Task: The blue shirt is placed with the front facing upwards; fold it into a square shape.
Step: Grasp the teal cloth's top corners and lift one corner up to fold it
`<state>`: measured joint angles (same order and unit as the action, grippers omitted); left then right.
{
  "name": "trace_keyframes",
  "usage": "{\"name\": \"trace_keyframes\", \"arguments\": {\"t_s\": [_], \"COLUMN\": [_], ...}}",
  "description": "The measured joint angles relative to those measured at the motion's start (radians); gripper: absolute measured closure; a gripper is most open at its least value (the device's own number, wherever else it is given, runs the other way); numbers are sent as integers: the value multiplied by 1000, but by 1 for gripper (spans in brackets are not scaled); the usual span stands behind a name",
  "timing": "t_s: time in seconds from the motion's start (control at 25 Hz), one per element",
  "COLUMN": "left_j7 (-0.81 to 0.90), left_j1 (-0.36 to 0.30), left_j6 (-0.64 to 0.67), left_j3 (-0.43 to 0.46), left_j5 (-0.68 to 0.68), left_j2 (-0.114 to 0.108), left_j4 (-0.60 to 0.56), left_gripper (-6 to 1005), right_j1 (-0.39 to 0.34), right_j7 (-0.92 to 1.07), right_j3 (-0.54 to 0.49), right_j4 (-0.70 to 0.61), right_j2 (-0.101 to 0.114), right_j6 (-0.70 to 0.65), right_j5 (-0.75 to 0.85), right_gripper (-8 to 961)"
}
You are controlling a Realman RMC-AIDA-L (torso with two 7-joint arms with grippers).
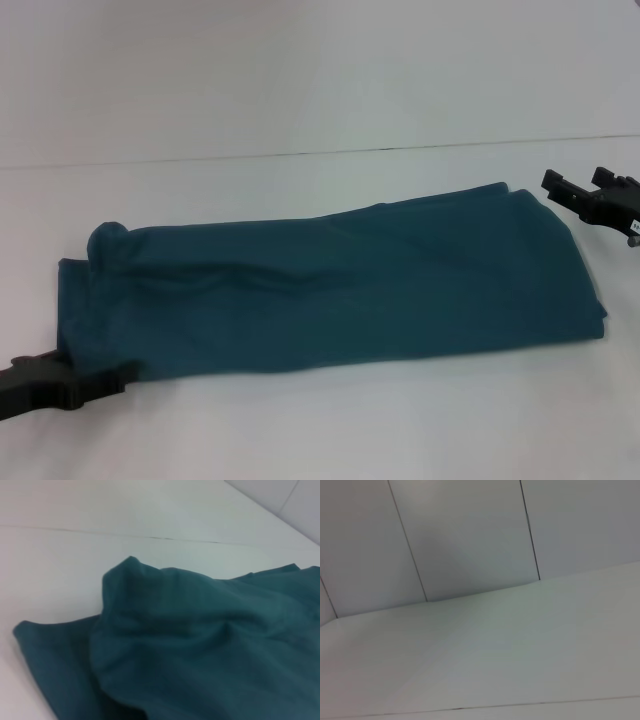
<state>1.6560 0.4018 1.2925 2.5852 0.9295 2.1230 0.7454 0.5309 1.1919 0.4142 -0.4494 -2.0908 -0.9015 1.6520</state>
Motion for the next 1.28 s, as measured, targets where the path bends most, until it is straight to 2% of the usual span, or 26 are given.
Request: {"name": "trace_keyframes", "arguments": {"t_s": [0.12, 0.32, 0.96, 1.28], "left_j7": [0, -3, -9, -10], "left_j1": [-2, -1, 0, -6], "left_j6": [-16, -18, -7, -11], "left_j3": [8, 0, -40, -78], "left_j5": [4, 1, -2, -1], "left_j2": [0, 0, 0, -7], "left_j4": [-1, -2, -3, -3], "left_gripper": [86, 234, 907, 966], "right_j1": [1, 1, 1, 0], "right_j7": [0, 0, 0, 0], "right_j3": [0, 0, 0, -3], "right_j4": [0, 0, 0, 0], "right_j2": [0, 0, -1, -1], "right_j6": [-1, -2, -7, -8], "right_j5": [0, 0, 0, 0], "right_gripper": [69, 70, 71, 69]}}
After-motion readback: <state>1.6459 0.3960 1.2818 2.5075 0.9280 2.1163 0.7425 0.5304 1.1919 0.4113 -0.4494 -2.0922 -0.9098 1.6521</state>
